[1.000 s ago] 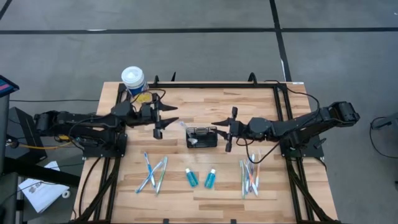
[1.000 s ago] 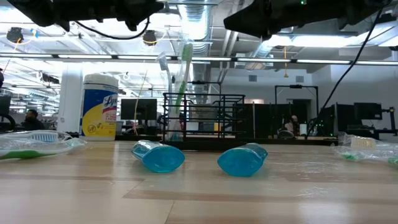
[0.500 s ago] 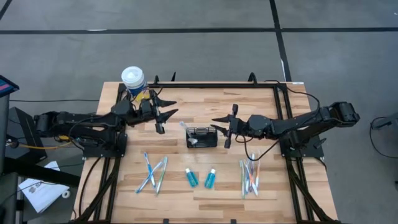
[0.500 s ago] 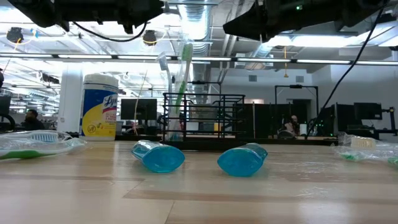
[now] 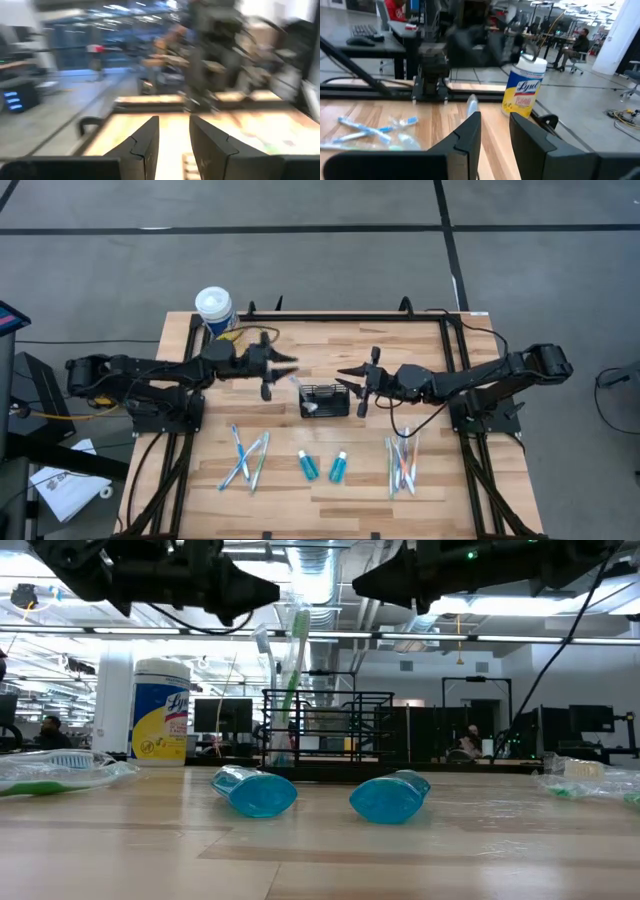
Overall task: Pick & Place toothbrushing station
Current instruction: Put the blue toothbrush into the mesh
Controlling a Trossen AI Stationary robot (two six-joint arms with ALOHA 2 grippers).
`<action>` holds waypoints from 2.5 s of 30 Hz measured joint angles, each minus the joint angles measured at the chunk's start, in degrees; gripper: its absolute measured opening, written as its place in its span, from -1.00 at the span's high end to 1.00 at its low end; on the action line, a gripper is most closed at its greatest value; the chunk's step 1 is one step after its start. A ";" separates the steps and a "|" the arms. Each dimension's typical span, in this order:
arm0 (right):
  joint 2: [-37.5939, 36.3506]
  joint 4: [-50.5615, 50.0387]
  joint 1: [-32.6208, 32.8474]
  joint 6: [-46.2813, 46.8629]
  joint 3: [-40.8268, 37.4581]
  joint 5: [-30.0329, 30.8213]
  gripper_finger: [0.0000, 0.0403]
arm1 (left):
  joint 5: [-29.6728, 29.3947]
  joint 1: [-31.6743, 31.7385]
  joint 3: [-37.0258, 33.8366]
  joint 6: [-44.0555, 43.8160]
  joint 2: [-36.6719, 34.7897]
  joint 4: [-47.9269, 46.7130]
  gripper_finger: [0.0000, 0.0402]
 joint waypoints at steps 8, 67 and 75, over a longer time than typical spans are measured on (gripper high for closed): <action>4.53 7.23 0.00 0.00 1.00 0.00 0.54 | 4.27 0.17 0.00 3.84 3.57 1.63 0.49; -0.92 -26.13 14.77 0.16 6.23 33.49 0.07 | -17.79 -24.78 -8.13 -25.84 -21.48 -45.60 0.39; 0.20 -28.16 14.69 3.28 6.22 32.08 -0.04 | -17.00 -31.81 -8.13 -42.35 -20.40 -53.80 0.39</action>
